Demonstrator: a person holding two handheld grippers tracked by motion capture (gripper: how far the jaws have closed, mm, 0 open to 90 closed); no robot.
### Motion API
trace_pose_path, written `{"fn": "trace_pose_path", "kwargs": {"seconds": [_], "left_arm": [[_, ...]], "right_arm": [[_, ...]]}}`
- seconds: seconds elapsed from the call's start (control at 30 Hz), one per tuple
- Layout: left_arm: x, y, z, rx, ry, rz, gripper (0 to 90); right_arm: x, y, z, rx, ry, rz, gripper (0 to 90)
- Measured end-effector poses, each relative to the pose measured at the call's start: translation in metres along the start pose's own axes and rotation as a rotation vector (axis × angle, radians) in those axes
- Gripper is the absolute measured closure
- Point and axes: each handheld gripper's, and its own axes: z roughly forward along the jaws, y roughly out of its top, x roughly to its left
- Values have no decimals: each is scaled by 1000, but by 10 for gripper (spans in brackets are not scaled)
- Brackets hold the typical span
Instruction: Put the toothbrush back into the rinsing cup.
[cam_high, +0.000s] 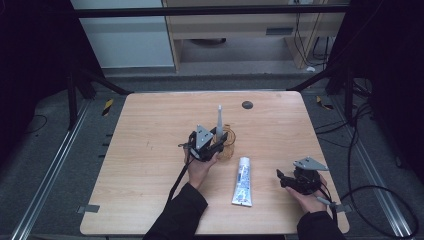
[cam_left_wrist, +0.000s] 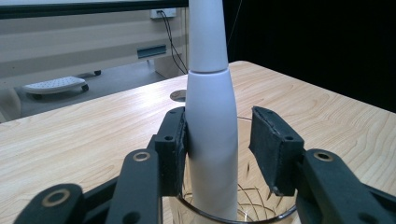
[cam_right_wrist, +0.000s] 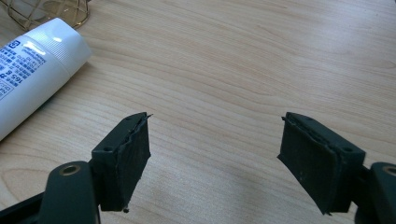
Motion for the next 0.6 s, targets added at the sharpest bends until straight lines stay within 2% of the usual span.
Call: {"fn": "trace_pose_path", "kwargs": {"seconds": [0.6], "left_arm": [[2,-1,-6,5,5,-5,512]], "right_arm": [[0,0,0,1,-3,-1,240]]}}
